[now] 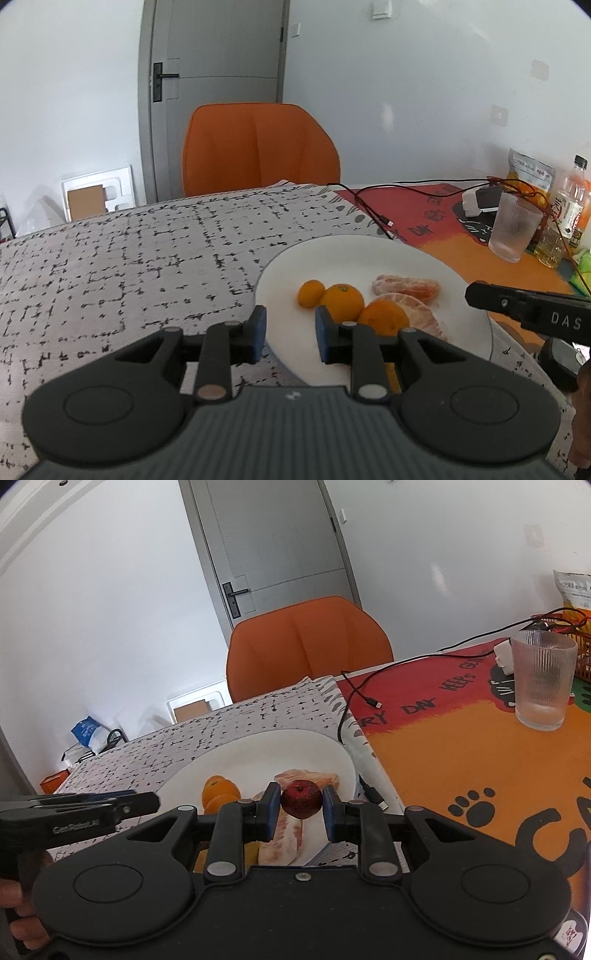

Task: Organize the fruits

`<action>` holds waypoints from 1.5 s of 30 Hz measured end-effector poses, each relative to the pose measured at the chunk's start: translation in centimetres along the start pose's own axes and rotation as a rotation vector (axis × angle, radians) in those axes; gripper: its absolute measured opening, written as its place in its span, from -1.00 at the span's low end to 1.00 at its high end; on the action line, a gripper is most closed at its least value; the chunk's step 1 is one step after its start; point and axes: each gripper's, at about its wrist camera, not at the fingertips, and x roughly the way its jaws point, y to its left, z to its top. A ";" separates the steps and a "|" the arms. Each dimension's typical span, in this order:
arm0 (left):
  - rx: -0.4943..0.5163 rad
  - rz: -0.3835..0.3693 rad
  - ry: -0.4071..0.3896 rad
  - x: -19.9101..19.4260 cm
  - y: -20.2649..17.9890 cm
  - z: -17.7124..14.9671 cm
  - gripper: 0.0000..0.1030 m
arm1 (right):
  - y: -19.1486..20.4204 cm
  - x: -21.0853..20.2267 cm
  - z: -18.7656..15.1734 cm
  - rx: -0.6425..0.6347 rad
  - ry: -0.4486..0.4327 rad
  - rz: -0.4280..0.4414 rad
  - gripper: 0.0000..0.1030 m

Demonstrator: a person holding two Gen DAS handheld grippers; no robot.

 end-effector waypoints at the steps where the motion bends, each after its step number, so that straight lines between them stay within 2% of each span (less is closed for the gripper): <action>1: -0.006 0.004 0.003 -0.1 0.2 0.0 -0.50 | 0.0 0.1 0.0 0.003 0.000 -0.002 -0.55; 4: -0.012 0.012 0.004 -0.6 0.7 -0.2 -0.47 | 0.1 0.3 -0.1 0.006 0.001 -0.005 -0.53; 6: -0.008 0.021 0.006 -1.0 1.0 -0.4 -0.43 | 0.1 0.3 -0.1 0.010 -0.010 -0.013 -0.27; 10: -0.028 0.037 0.007 -1.8 1.8 -0.9 -0.28 | 0.8 0.0 -0.1 0.001 -0.016 -0.004 -0.16; 12: -0.039 0.051 0.005 -2.2 2.2 -1.0 -0.16 | 1.2 -0.1 -0.1 -0.002 -0.011 0.009 0.01; 17: -0.057 0.088 -0.014 -3.7 3.5 -1.3 0.37 | 2.0 -0.4 -0.4 0.001 -0.006 0.031 0.07; 20: -0.069 0.119 -0.023 -4.6 4.3 -1.4 0.57 | 2.7 -0.5 -0.5 0.000 0.001 0.044 0.16; 28: -0.108 0.149 -0.030 -7.3 6.4 -1.8 0.66 | 4.8 -1.1 -0.8 -0.014 0.004 0.068 0.47; 31: -0.111 0.140 -0.039 -8.5 7.0 -2.1 0.70 | 5.8 -1.5 -0.9 -0.028 0.004 0.085 0.67; 33: -0.110 0.145 -0.045 -9.3 7.3 -2.1 0.72 | 6.5 -1.8 -0.9 -0.039 -0.001 0.088 0.89; 34: -0.113 0.146 -0.049 -9.7 7.5 -2.2 0.74 | 6.8 -2.0 -0.9 -0.046 -0.005 0.088 0.93; 38: -0.121 0.156 -0.065 -11.5 7.9 -2.4 0.87 | 7.7 -2.6 -0.9 -0.054 -0.018 0.101 1.00; 45: -0.151 0.184 -0.073 -14.3 8.8 -2.8 0.95 | 8.9 -3.9 -0.8 -0.052 -0.033 0.113 1.00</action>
